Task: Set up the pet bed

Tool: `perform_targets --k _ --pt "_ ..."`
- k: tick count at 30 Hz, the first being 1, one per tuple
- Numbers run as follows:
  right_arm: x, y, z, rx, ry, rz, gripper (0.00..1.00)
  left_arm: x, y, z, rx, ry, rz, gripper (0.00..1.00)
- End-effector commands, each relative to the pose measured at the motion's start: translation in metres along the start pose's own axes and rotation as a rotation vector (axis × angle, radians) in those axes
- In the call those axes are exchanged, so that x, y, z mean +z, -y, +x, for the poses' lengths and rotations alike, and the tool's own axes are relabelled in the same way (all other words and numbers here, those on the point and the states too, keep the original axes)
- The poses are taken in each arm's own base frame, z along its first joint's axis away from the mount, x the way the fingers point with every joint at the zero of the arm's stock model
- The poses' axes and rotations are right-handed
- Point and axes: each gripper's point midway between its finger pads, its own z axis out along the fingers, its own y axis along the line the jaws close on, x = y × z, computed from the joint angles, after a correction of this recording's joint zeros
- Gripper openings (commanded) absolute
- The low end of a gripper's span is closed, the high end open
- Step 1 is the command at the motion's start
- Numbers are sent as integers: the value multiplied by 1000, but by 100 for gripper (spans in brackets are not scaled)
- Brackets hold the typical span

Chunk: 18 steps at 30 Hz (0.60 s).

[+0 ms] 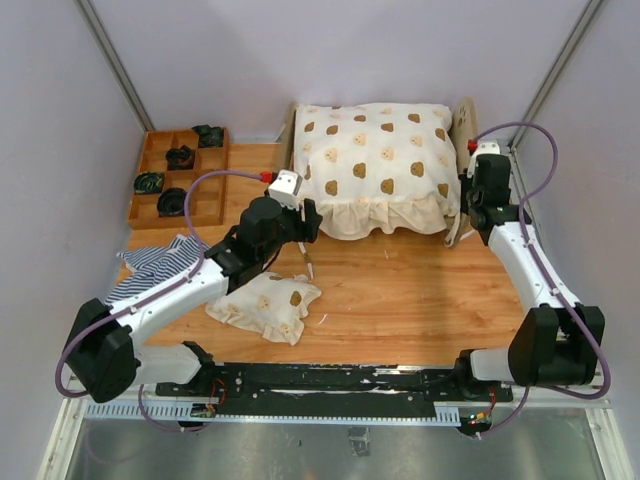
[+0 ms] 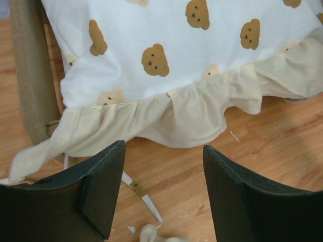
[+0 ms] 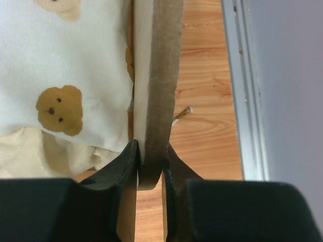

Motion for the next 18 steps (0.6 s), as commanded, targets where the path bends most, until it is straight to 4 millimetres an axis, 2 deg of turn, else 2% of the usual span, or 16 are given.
perform_targets --k 1,3,7,11,16,18 --pt "-12 -22 -9 -22 46 -138 6 -5 5 -1 29 15 15 67" --pt "-21 -32 -4 -33 53 -172 0 -5 11 -3 46 31 35 66" --pt "-39 -53 7 -57 54 -242 0 -5 29 -7 94 53 88 66" --pt "-53 -62 13 -49 46 -255 0 -3 47 -7 133 58 117 65" --pt "-62 -83 10 -25 61 -312 0 3 75 1 166 55 171 65" --pt "-62 -84 9 -13 68 -311 1 6 89 2 166 71 205 66"
